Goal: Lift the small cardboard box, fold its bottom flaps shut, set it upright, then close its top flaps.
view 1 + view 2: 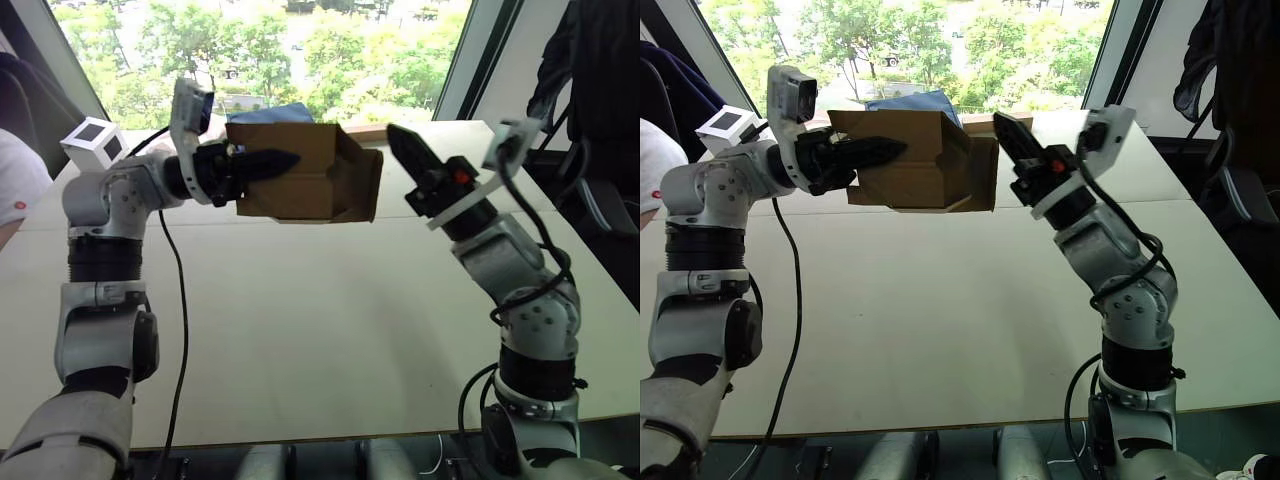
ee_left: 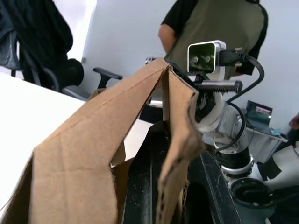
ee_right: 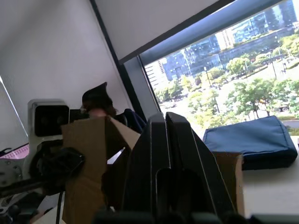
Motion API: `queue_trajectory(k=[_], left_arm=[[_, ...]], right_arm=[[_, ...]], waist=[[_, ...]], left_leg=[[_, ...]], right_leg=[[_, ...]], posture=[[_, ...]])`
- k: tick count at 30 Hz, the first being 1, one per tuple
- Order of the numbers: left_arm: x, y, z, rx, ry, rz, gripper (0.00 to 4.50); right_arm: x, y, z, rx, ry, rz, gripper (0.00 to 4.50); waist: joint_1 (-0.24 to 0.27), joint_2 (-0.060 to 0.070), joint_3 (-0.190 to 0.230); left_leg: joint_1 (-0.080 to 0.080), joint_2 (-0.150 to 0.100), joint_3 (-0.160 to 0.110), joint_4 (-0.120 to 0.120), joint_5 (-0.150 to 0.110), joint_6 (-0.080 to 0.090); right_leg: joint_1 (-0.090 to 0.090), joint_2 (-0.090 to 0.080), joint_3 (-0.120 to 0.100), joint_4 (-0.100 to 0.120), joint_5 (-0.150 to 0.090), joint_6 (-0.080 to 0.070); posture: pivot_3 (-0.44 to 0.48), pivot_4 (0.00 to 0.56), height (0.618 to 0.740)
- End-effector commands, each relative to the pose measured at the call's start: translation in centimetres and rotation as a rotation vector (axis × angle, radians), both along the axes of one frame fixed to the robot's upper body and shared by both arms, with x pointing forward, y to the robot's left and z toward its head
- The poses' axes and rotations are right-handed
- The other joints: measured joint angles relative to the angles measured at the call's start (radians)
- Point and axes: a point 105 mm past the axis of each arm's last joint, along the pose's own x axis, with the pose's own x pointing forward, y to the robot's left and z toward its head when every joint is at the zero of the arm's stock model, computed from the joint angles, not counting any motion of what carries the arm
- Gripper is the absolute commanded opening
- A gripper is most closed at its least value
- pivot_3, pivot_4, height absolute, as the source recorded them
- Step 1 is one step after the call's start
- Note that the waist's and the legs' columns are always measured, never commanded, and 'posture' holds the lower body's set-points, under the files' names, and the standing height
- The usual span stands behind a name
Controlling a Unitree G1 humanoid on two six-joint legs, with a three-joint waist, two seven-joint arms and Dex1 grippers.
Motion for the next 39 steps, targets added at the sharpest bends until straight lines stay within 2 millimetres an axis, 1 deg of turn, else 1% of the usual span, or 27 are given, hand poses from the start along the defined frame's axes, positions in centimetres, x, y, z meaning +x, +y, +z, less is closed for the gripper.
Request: queue_trajectory(k=[1,5,11,14,20,25,34,36,39], left_arm=[[-0.9,0.0,1.4,-0.015,-0.068,-0.026,0.00],[-1.1,0.1,1.2,-0.015,-0.067,-0.039,0.00],[-1.0,0.2,0.8,-0.013,-0.057,-0.039,0.00],[-0.9,0.2,0.7,-0.010,-0.053,-0.035,0.00],[-1.5,-0.3,-0.1,0.020,-0.034,-0.087,0.00],[-2.1,-0.6,-0.3,0.025,-0.015,-0.133,0.00],[-2.0,-0.5,-0.4,0.031,-0.004,-0.125,0.00],[-1.7,-0.3,-0.4,0.034,-0.002,-0.106,0.00],[-1.4,0.0,-0.4,0.033,0.000,-0.088,0.00]], right_arm=[[-0.1,0.9,0.5,-0.032,-0.043,0.000,0.02],[-0.2,1.4,0.4,-0.037,-0.044,0.020,0.02],[-1.9,2.9,0.5,-0.059,-0.064,0.132,0.02],[-2.4,3.6,0.2,-0.077,-0.065,0.172,0.02],[-2.2,4.4,-0.3,-0.092,-0.060,0.189,0.02],[-2.2,4.6,-0.7,-0.105,-0.063,0.203,0.02],[-2.5,4.8,-1.0,-0.109,-0.078,0.237,0.02],[-3.1,4.4,-0.9,-0.119,-0.092,0.238,0.02],[-4.0,3.3,-0.6,-0.145,-0.113,0.237,0.02]], waist=[[0.001,0.000,0.000],[0.000,0.000,0.000],[0.000,0.000,0.000],[0.000,0.000,0.000],[0.000,0.000,0.000],[0.000,0.000,0.000],[-0.001,0.000,0.000],[0.000,0.000,0.000],[0.002,0.000,0.000]], left_leg=[[0.000,0.000,0.000,0.000,0.000,0.000],[0.000,0.000,0.000,0.001,0.000,0.000],[-0.001,0.000,0.000,0.001,0.000,0.000],[-0.001,0.000,0.000,0.001,0.000,0.000],[-0.001,0.000,0.000,0.001,0.000,0.000],[-0.001,0.000,0.000,0.001,0.000,0.000],[-0.001,0.000,0.000,0.001,0.000,0.000],[-0.001,0.000,0.000,0.001,0.000,0.000],[-0.001,0.000,0.000,0.001,0.000,0.000]], right_leg=[[0.000,0.000,0.000,0.000,0.000,0.000],[-0.001,0.000,0.000,0.000,0.000,0.000],[-0.001,0.000,0.001,0.001,0.000,0.000],[-0.001,0.000,0.001,0.001,0.000,0.000],[-0.001,0.000,0.001,0.001,0.000,0.000],[-0.002,0.000,0.001,0.001,0.000,0.000],[-0.002,0.000,0.001,0.001,0.000,0.000],[-0.002,0.000,0.001,0.001,0.000,0.000],[-0.002,0.000,0.001,0.001,0.000,0.000]], posture=[[0.000,0.150,0.740],[0.000,0.150,0.740],[0.000,0.150,0.740],[0.000,0.150,0.740],[0.000,0.150,0.740],[0.000,0.150,0.740],[0.000,0.150,0.740],[0.000,0.150,0.740],[0.000,0.150,0.740]])
